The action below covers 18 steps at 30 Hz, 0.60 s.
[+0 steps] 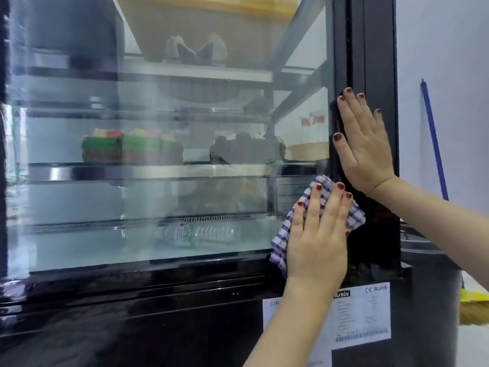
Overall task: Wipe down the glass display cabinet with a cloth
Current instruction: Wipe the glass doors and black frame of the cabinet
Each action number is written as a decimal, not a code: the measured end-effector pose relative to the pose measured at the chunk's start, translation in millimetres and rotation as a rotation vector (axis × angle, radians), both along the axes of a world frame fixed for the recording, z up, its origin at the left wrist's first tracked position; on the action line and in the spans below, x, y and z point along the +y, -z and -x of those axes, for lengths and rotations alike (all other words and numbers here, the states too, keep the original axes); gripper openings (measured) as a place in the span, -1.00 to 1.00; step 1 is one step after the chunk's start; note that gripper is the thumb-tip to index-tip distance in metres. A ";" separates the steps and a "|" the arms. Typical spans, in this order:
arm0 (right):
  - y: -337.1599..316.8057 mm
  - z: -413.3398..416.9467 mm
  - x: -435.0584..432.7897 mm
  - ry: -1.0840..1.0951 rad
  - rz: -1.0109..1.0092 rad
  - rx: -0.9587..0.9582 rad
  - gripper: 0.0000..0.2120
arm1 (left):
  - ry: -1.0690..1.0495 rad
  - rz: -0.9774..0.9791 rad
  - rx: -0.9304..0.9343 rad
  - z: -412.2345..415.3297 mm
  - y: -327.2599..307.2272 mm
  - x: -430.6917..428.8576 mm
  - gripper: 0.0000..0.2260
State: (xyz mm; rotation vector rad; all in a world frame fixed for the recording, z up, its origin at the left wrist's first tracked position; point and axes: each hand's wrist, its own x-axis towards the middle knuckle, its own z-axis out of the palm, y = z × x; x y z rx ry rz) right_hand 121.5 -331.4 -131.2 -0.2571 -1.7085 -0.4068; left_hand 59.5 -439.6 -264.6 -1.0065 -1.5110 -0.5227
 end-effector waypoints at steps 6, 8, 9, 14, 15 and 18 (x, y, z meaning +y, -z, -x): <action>0.1 -0.6 -0.5 0.010 -0.001 -0.013 -0.43 | -0.002 -0.035 -0.051 5.7 -28.2 -8.0 -0.47; 0.6 -0.9 0.1 0.006 0.000 -0.021 -0.44 | 0.005 0.014 -0.007 11.9 -1.5 -13.8 -0.43; 1.0 -1.4 0.1 0.006 0.002 -0.021 -0.44 | 0.006 0.042 0.020 15.6 13.3 -18.4 -0.42; 1.7 -0.6 1.9 0.012 -0.002 -0.012 -0.45 | -0.005 0.068 0.107 31.3 14.4 -36.3 -0.49; 1.8 -0.6 2.1 0.011 -0.004 -0.010 -0.45 | -0.013 0.025 0.086 32.8 -0.7 -39.8 -0.50; 2.0 -0.3 2.0 0.010 -0.005 -0.012 -0.46 | -0.046 -0.086 -0.031 40.8 -42.9 -57.4 -0.51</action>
